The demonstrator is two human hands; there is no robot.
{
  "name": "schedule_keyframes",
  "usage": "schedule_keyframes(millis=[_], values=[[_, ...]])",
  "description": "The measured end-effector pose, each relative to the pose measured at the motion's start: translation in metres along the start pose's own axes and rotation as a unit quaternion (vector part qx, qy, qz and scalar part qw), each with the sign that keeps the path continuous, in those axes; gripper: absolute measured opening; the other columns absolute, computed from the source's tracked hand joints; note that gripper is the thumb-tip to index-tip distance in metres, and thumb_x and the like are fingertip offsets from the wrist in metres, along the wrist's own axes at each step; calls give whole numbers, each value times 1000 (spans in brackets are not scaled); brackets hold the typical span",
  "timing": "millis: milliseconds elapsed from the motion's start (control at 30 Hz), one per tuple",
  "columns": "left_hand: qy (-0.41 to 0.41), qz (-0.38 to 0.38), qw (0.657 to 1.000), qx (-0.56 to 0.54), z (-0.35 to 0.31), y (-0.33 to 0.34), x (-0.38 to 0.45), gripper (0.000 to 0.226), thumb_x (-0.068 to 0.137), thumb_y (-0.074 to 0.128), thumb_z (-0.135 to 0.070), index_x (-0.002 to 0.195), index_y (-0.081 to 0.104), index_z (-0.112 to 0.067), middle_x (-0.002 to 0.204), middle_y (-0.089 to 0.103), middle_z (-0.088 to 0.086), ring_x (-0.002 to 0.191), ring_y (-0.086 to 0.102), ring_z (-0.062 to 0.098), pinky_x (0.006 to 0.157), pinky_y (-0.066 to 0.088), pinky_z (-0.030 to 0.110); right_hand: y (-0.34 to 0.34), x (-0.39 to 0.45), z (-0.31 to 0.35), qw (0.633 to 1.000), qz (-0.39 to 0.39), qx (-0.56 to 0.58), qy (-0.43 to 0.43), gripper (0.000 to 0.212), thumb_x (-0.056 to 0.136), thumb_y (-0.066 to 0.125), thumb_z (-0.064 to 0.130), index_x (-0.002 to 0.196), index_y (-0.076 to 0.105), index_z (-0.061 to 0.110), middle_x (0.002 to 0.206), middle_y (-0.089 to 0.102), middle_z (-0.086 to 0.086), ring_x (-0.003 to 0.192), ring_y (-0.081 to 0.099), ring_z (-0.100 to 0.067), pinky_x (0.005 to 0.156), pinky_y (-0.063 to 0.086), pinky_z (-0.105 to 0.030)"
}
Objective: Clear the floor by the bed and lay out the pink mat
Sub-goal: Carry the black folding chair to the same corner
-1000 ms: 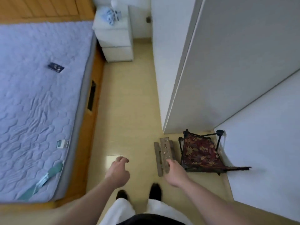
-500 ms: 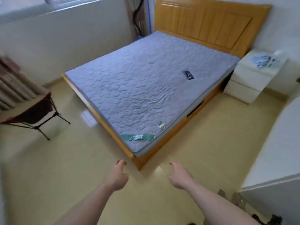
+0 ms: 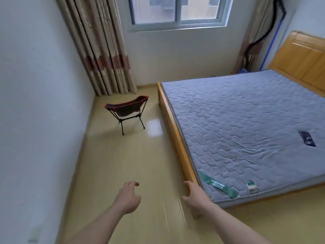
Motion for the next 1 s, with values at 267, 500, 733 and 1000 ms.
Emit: schedule_keyframes(millis=[267,500,733,1000], values=[[-12,-34,995,-88,-15,-54,79,55,89,56,-23,142,43,-26,148,39,-2,128,49,17,107,39,29,-35,105,73,996,22,-40,-76,67,97,63,23,157,34,24,160,39,0,143,44,-18,112,43,-31],[-93,-74,990,-79,-5,-117,159,57,89,54,-23,144,41,-26,152,38,-1,133,47,20,108,39,30,-90,217,121,988,51,-72,-124,66,97,63,24,156,35,22,159,39,0,142,46,-18,112,44,-29],[-161,-118,973,-116,18,-164,218,58,89,58,-24,145,43,-24,148,42,1,129,49,20,106,41,32,-144,320,187,979,56,-116,-158,66,97,63,24,157,35,22,160,39,-3,141,47,-21,110,45,-31],[-206,-137,955,-162,58,-218,313,57,88,56,-21,144,43,-22,149,40,3,128,51,22,105,44,35,-154,419,303,964,73,-135,-217,65,98,62,27,156,35,24,157,42,-2,138,49,-22,111,46,-33]])
Point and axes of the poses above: each hand's wrist, its own x-axis towards the middle knuckle, its own y-axis out of the palm, z = x × y, the point moved 6 cm from there along x, towards the middle knuckle
